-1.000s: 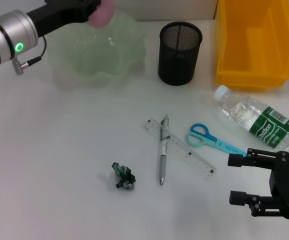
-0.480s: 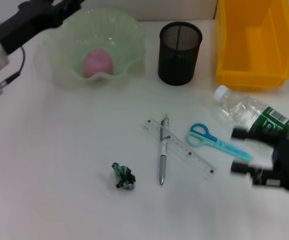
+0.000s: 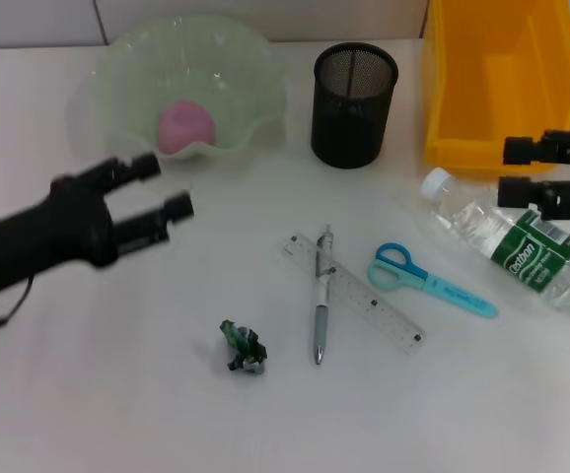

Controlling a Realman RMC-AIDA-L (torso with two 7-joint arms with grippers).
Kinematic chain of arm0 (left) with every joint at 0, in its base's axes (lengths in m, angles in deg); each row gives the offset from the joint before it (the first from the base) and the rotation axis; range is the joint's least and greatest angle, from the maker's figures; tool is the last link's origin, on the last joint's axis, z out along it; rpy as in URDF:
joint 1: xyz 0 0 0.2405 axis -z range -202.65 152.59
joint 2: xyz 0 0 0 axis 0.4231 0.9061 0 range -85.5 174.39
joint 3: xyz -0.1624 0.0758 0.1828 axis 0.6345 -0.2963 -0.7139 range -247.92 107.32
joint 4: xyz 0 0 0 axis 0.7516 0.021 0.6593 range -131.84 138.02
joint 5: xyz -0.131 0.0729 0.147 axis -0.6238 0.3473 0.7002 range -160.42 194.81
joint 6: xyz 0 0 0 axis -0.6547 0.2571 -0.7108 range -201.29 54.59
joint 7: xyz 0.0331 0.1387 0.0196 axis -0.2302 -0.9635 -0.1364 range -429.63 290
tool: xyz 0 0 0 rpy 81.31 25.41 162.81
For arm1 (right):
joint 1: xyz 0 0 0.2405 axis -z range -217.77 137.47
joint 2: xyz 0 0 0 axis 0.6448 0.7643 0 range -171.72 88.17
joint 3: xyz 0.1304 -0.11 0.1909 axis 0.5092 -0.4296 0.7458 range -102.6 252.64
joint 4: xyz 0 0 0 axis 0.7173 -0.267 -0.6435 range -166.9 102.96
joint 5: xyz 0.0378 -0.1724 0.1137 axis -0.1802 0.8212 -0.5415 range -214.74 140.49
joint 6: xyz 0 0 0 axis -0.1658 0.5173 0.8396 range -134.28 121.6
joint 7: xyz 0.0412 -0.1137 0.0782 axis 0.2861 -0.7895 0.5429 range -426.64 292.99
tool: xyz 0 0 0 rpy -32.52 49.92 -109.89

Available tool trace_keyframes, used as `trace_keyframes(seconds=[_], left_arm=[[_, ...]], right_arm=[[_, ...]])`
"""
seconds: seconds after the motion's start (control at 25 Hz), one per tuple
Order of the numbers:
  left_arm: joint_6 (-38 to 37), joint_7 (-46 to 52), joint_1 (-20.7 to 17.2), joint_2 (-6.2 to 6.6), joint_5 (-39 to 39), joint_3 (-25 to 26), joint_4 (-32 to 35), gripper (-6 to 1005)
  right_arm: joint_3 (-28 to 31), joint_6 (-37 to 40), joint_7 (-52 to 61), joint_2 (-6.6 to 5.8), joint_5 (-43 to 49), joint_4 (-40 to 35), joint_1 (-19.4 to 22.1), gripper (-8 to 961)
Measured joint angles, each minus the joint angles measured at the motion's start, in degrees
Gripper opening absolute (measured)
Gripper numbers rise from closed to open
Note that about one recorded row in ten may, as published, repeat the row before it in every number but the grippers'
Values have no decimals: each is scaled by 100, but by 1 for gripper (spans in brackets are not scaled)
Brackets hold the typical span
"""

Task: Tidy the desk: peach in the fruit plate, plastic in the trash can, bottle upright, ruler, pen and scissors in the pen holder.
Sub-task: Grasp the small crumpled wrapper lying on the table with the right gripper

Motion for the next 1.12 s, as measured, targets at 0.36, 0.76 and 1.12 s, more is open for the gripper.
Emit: trace_keyframes(seconds=[0.36, 0.76, 1.12], left_arm=[[-455, -15, -204, 52, 146, -1, -25, 799], [-480, -9, -176, 54, 155, -9, 5, 798], [-444, 32, -191, 188, 162, 49, -18, 798]], right_arm=[[-2524, 99, 1920, 105, 2019, -2713, -790, 760], [-4533, -736, 2159, 211, 2098, -2230, -1073, 760], [-5228, -1766, 1566, 215, 940, -1061, -1116, 760]])
